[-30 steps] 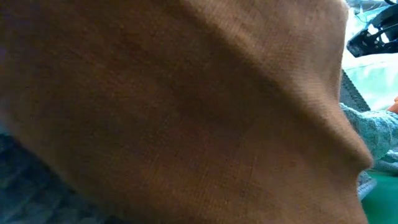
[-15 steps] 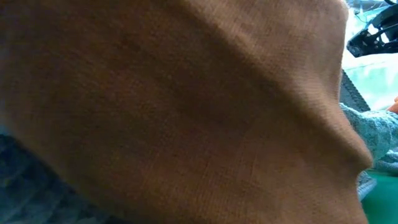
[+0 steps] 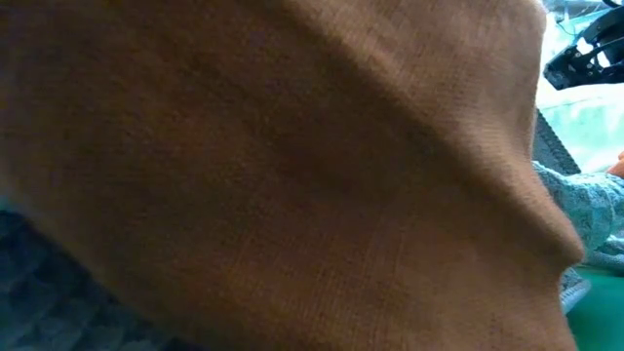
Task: Sort towels by color in basket
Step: Put the black towel into the top transparent bin
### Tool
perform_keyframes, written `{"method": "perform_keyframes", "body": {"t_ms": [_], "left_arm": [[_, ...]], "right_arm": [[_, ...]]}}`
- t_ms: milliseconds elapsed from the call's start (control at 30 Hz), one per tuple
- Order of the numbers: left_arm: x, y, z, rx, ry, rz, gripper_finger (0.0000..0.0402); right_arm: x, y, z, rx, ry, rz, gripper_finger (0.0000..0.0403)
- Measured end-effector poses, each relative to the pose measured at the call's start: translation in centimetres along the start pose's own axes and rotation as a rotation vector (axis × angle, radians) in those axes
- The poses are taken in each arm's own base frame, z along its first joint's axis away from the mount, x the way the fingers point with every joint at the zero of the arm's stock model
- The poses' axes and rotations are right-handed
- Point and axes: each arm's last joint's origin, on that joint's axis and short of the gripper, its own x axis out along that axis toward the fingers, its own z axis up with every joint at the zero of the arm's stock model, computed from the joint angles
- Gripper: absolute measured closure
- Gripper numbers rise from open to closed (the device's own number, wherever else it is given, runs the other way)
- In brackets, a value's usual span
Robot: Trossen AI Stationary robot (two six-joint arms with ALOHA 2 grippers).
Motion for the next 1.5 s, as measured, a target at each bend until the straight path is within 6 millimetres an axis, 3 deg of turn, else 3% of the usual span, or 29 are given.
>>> {"method": "perform_keyframes", "body": {"t_ms": [467, 1100, 1267, 1433, 1500], "left_arm": [[0.3, 3.2, -0.9, -0.322, 0.003, 0.032, 0.0401], [0.3, 3.8, -0.3, -0.709, -0.079, 0.072, 0.0402], [2.1, 3.5, 0.1, -0.766, -0.022, 0.089, 0.0402], [5.4, 3.2, 0.7, -0.78, 0.075, 0.123, 0.0402], [5.3, 2.9, 1.1, -0.778, 0.048, 0.168, 0.0401]], "right_arm": [[0.0, 0.0, 0.0, 0.0, 0.0, 0.0, 0.0186], [0.0, 0.0, 0.0, 0.0, 0.0, 0.0, 0.0186], [0.0, 0.0, 0.0, 0.0, 0.0, 0.0, 0.0186], [0.0, 0.0, 0.0, 0.0, 0.0, 0.0, 0.0186], [0.0, 0.0, 0.0, 0.0, -0.001, 0.0, 0.0186]]}}
